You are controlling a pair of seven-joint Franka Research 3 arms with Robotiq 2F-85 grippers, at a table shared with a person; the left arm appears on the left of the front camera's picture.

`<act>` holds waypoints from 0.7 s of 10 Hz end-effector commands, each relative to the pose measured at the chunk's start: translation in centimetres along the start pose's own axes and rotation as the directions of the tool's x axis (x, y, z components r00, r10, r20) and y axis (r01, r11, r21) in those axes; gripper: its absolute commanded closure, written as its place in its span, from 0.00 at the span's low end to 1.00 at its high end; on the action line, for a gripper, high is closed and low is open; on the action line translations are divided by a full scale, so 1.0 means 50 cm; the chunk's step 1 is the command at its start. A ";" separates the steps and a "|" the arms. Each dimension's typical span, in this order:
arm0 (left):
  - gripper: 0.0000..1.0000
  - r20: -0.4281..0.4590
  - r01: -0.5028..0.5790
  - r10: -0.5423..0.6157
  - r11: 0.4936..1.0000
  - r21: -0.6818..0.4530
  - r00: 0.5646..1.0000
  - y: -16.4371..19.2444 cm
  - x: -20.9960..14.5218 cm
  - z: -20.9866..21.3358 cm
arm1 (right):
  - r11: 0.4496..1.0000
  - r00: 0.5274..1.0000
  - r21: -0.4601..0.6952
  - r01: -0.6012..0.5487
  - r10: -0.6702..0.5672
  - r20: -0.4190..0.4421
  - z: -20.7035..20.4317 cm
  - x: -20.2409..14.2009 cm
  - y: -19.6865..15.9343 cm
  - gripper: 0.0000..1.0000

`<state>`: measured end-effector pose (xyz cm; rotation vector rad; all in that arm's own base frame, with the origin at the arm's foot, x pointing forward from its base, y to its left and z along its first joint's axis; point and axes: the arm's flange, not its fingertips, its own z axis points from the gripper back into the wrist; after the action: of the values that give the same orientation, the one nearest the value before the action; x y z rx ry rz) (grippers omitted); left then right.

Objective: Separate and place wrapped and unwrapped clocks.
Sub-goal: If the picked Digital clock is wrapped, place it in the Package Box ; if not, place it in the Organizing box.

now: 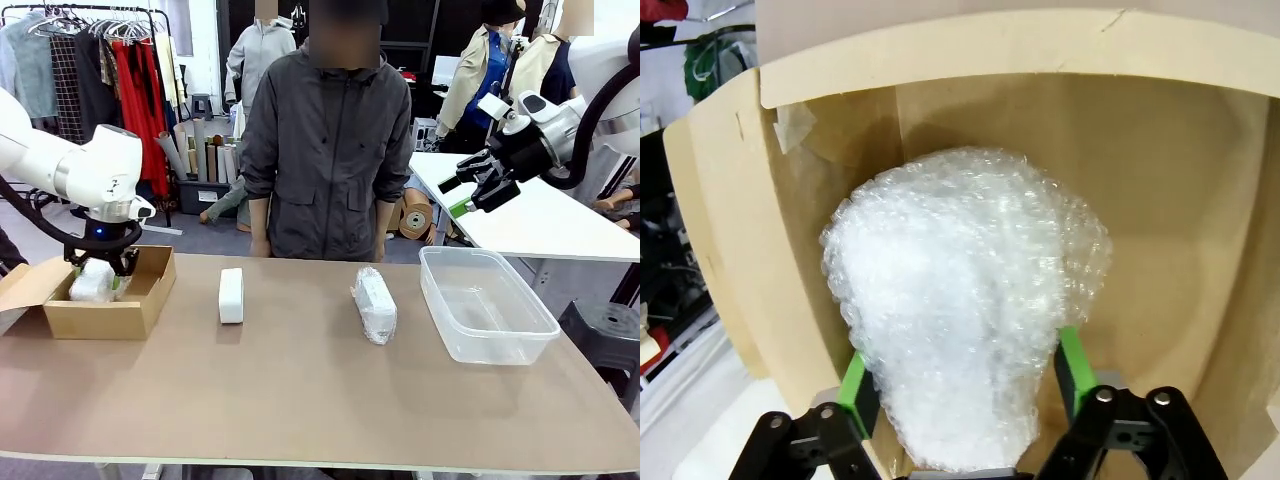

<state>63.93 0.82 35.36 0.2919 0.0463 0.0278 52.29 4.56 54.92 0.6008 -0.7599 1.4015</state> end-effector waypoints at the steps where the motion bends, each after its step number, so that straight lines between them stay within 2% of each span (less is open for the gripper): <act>1: 0.00 0.022 0.023 -0.023 0.999 -0.033 0.999 0.016 -0.005 0.024 | 1.000 1.000 0.002 -0.004 0.004 0.000 0.002 0.005 0.001 0.00; 4: 0.00 0.061 0.024 -0.021 0.999 -0.045 0.998 0.022 -0.035 0.079 | 1.000 1.000 0.002 -0.004 0.004 0.000 0.002 0.005 0.001 0.00; 7: 0.00 0.104 0.069 -0.059 0.994 -0.089 0.993 0.028 -0.067 0.123 | 1.000 1.000 0.002 -0.004 0.004 0.000 0.002 0.005 0.001 0.00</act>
<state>62.20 -0.04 41.83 0.2354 -0.0354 -0.0129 52.29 4.56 54.91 0.6010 -0.7597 1.4014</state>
